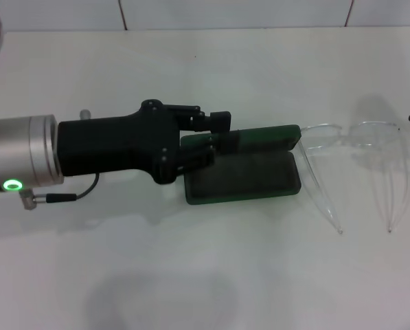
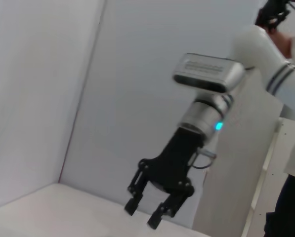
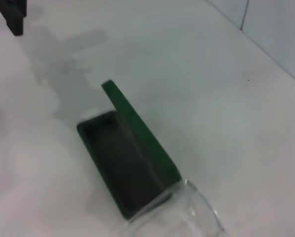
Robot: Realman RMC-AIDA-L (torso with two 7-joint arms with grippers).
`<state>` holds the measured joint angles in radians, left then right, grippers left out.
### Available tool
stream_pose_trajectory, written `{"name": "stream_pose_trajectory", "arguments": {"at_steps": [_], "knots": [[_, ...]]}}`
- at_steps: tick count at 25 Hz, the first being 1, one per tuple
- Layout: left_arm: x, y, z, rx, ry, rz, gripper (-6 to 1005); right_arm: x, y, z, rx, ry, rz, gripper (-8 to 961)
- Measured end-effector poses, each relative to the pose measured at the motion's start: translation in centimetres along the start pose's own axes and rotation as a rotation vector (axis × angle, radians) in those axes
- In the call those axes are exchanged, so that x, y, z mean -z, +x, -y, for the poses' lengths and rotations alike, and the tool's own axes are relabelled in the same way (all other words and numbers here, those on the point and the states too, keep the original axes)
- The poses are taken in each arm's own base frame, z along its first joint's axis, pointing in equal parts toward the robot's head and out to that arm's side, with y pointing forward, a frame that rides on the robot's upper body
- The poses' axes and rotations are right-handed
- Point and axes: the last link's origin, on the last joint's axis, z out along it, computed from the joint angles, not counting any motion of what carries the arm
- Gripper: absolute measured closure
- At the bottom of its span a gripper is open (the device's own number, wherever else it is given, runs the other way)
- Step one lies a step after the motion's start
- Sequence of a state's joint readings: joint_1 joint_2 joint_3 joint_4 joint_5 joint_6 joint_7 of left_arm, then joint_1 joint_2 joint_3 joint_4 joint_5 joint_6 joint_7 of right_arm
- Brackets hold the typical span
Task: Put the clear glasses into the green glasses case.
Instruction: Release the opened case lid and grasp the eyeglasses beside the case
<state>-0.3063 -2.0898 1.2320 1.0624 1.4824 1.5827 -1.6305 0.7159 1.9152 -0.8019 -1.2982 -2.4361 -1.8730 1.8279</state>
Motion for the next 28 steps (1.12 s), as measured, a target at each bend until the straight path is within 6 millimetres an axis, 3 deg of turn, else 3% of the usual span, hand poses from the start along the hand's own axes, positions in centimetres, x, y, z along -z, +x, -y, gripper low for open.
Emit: {"name": "stream_pose_trajectory", "arguments": {"at_steps": [5, 18, 28], "knots": [[0.1, -0.4, -0.2, -0.058, -0.023, -0.023, 664, -1.5, -1.1, 0.2, 0.063, -0.002, -0.172, 498], [0.8, -1.3, 0.1, -0.047, 0.008, -0.049, 664, -6.4, -5.4, 1.2, 0.257, 0.068, -0.327, 500], [0.8, -1.7, 0.3, -0.020, 0.015, -0.058, 664, -10.2, -6.1, 1.8, 0.305, 0.098, -0.387, 500]]}}
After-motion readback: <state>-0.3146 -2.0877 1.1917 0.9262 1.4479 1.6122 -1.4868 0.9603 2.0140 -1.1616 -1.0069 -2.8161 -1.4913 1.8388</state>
